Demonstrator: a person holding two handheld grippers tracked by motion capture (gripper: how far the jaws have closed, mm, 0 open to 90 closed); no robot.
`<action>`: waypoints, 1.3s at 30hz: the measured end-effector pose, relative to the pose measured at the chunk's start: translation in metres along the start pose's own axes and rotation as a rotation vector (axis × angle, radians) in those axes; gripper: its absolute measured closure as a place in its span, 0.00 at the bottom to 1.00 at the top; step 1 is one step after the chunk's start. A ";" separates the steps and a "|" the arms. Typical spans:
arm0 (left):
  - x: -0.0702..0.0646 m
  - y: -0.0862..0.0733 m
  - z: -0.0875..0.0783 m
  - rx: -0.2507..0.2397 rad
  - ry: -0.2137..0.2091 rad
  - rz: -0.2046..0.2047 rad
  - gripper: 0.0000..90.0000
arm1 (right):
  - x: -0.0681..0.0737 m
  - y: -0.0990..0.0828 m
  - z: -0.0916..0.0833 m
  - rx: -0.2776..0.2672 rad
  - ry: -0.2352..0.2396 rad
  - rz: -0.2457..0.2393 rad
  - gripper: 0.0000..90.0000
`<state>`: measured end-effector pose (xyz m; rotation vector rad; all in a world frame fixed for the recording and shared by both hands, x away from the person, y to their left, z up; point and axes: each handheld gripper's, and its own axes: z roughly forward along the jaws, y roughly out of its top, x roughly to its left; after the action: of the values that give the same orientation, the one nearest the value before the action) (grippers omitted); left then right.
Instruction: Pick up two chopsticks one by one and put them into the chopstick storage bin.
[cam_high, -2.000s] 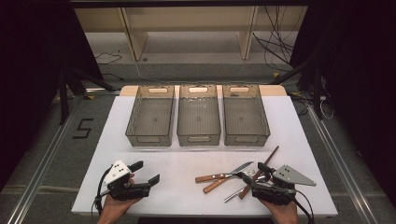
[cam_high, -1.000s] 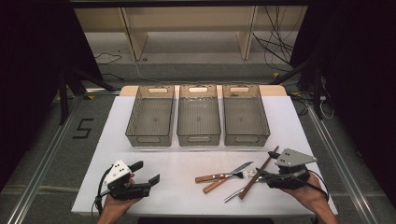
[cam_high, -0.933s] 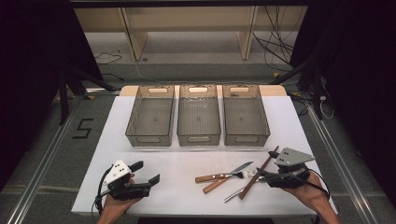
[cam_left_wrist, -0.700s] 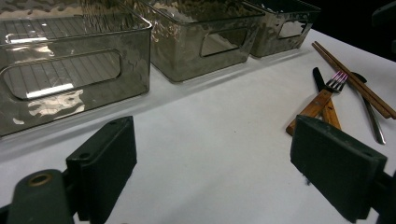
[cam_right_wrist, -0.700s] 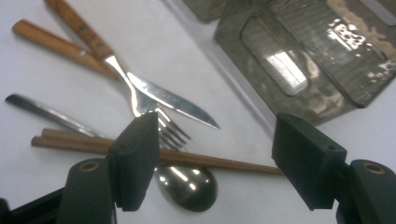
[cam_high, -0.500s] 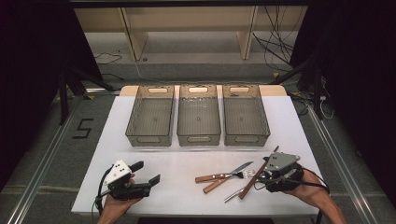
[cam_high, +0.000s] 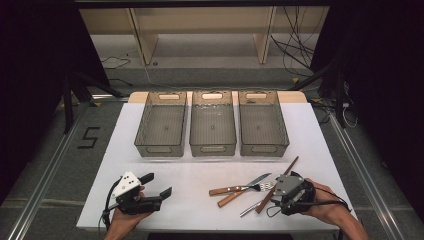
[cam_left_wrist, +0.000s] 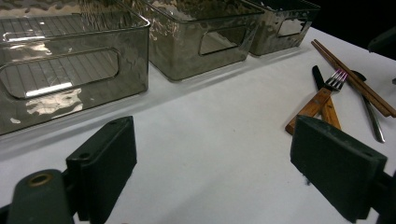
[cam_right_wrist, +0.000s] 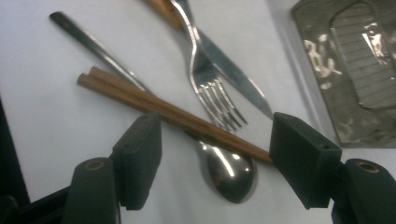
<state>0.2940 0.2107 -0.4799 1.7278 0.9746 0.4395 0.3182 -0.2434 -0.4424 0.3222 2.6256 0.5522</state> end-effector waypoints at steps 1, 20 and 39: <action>0.000 0.000 0.000 0.000 0.000 0.000 0.16 | 0.002 0.000 0.001 0.011 0.007 -0.016 0.39; 0.000 0.000 0.000 -0.002 0.002 -0.001 0.16 | 0.029 0.007 0.017 0.055 -0.017 -0.217 0.48; 0.001 0.000 0.000 -0.002 0.004 0.002 0.16 | 0.049 0.003 0.025 0.031 -0.157 -0.430 0.70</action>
<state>0.2946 0.2113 -0.4798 1.7270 0.9750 0.4456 0.2870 -0.2177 -0.4799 -0.1829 2.4475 0.3251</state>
